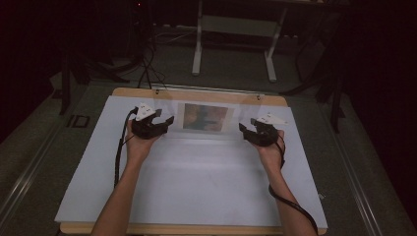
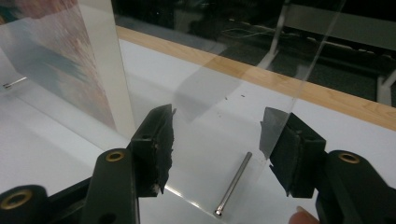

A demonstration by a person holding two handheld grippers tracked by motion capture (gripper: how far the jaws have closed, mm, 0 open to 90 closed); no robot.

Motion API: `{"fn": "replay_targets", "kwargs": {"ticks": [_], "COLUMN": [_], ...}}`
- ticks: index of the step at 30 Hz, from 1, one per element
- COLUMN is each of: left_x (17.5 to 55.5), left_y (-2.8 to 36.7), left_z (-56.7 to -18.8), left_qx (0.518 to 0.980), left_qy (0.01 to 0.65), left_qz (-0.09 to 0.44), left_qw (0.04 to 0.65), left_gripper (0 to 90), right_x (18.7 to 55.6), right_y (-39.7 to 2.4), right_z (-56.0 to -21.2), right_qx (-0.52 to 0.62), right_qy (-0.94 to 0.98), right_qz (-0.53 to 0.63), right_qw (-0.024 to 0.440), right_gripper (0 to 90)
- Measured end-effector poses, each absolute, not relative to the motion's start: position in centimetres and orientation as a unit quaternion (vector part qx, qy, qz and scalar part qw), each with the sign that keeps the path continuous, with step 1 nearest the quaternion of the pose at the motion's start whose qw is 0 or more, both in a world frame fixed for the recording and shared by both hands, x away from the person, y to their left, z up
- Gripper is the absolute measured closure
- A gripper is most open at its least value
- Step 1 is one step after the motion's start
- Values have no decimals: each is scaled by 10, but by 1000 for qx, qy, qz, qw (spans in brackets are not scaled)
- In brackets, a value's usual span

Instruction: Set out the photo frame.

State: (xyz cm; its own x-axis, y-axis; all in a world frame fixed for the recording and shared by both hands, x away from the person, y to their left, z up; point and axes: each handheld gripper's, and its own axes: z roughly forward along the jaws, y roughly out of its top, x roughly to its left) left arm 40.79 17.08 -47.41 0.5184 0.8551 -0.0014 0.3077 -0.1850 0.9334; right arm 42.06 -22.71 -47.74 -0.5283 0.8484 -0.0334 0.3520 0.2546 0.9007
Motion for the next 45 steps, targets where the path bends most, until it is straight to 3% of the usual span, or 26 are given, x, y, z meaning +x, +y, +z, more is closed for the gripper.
{"fn": "replay_targets", "kwargs": {"ticks": [16, 45], "left_x": [409, 371], "left_y": [166, 167], "left_z": [-467, -447], "left_qx": [724, 737], "left_qy": [423, 438], "left_qz": [273, 240], "left_qw": [471, 455], "left_gripper": [386, 398], "right_x": [423, 387], "right_y": [-224, -233], "right_z": [-475, -456], "right_qx": [408, 417], "right_qy": [745, 755], "right_qz": [449, 450], "right_qw": [278, 231], "right_gripper": [436, 459]}}
